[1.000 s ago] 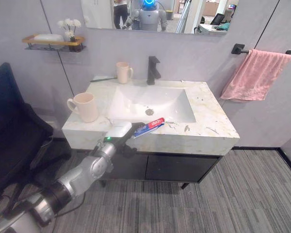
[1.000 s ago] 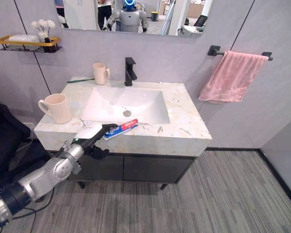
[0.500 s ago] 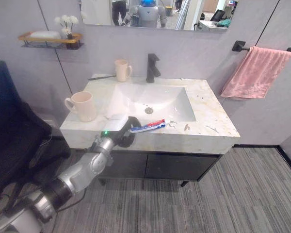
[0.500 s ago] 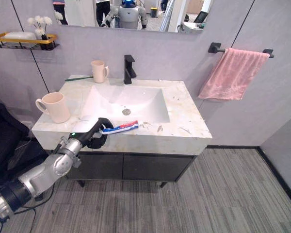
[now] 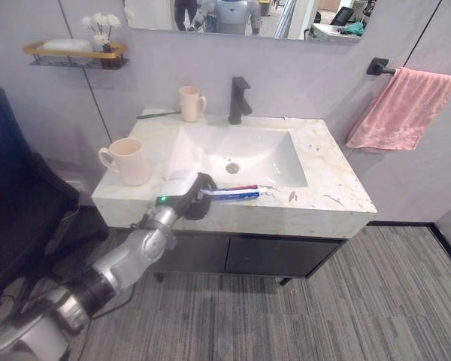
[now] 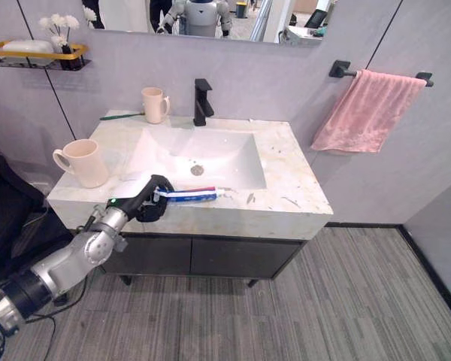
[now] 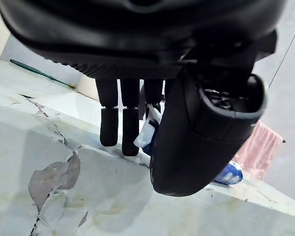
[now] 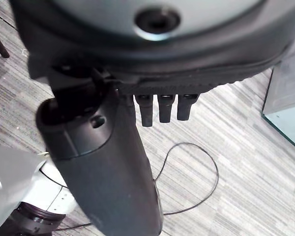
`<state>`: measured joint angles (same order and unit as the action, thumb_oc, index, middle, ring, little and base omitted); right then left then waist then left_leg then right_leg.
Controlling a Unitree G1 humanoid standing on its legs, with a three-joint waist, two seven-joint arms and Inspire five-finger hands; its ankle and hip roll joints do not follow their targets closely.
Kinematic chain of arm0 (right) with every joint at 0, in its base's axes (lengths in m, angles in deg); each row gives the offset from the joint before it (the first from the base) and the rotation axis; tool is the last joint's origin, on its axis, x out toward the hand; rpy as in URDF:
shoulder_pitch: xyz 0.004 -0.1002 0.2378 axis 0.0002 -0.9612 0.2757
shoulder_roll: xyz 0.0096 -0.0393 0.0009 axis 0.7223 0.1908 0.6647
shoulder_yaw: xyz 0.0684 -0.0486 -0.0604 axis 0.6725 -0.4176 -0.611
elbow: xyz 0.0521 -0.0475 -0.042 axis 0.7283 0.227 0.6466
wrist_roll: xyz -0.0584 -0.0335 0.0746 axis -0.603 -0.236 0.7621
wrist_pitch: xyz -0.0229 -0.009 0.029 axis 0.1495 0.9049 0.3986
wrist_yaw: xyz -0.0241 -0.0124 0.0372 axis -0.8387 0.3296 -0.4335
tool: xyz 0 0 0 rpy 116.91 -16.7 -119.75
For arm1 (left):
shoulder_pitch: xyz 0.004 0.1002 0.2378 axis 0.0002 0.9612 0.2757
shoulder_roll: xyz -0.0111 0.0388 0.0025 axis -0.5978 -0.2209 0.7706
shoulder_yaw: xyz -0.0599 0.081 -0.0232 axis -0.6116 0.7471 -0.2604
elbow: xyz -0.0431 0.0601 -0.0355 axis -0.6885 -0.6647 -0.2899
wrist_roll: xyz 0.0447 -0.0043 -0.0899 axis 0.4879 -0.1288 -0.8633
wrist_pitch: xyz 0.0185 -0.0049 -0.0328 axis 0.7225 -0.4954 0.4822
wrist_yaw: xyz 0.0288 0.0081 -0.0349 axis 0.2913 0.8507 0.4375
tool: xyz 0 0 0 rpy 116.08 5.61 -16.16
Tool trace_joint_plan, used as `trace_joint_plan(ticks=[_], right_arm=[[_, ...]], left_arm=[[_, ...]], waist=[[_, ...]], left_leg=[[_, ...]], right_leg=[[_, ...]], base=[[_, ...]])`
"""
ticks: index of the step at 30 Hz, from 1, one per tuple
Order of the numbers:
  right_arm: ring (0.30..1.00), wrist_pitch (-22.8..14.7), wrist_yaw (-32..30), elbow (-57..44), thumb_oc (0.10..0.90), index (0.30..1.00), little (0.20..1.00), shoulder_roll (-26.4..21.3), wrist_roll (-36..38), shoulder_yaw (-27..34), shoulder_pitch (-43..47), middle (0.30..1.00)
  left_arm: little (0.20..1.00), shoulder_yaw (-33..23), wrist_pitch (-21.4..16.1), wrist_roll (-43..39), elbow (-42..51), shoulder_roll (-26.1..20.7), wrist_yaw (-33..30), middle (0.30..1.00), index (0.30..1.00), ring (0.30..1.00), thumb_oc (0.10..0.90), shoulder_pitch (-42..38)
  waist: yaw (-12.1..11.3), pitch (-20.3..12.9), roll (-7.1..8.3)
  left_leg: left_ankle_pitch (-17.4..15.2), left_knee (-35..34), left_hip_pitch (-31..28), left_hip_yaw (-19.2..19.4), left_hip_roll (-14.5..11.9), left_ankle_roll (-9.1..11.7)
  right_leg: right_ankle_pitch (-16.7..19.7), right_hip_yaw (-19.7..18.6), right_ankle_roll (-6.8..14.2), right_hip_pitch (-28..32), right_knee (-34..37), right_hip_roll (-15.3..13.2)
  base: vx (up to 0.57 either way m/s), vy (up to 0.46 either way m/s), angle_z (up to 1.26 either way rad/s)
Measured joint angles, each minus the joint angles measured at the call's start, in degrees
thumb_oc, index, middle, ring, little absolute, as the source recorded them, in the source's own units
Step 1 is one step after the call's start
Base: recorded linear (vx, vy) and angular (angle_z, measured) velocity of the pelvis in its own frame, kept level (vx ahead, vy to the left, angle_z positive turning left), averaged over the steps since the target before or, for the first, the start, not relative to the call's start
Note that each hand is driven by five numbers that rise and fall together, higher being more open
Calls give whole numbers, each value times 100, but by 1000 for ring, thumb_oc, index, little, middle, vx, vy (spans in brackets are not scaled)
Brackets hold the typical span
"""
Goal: Organize the bathroom.
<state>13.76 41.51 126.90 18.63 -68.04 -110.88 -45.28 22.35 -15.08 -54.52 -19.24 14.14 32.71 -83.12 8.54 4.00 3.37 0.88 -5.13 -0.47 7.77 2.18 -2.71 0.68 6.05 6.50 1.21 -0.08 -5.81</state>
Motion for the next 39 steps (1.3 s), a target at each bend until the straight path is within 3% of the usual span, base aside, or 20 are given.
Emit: trace_joint_plan(ticks=[9, 23, 27, 31, 39], right_arm=[[900, 0, -25, -21, 800, 900, 900, 30, -8, 0, -5, 900], [900, 1, -68, -90, 800, 900, 900, 260, -5, 0, -106, 900], [900, 2, -37, -263, 800, 900, 900, 268, 0, -29, -222, 900], [900, 12, 55, -326, 800, 900, 900, 268, 5, -29, -256, 900], [900, 19, 134, -487, 800, 900, 900, 269, 8, 0, -263, 900]], left_arm=[[300, -1, -103, -431, -141, 71, -168, 300, 300, 300, 400, -22], [300, -248, -510, -1042, -105, 139, -493, 300, 300, 300, 400, -23], [300, -640, -677, -1554, 46, 213, -762, 300, 300, 300, 400, -22], [300, -1287, -1026, -2303, 266, 463, -862, 300, 300, 300, 400, -21], [300, -2075, -1129, -3393, 1232, 645, -786, 300, 300, 300, 400, -22]], waist=[[100, 13, 23], [108, 205, 371], [102, 283, 549], [97, 284, 557], [96, 283, 539]], left_leg=[[-2, 0, -10, 1, 2, -3], [-40, 1, -5, 3, -23, -63], [-45, 1, 12, -5, -60, -55], [-39, 2, 10, -14, -82, -58], [37, 25, -46, -26, -90, 42]], right_leg=[[0, 4, 1, 13, 0, -1], [10, 3, 14, -25, -77, 10], [12, -2, 15, -30, -81, 42], [16, -5, 20, -27, -90, 62], [17, -8, 21, 39, -108, 63]], base=[[26, 10, 0], [3, -4, 0], [3, -6, 1], [11, -24, 2], [4, -16, 3]])
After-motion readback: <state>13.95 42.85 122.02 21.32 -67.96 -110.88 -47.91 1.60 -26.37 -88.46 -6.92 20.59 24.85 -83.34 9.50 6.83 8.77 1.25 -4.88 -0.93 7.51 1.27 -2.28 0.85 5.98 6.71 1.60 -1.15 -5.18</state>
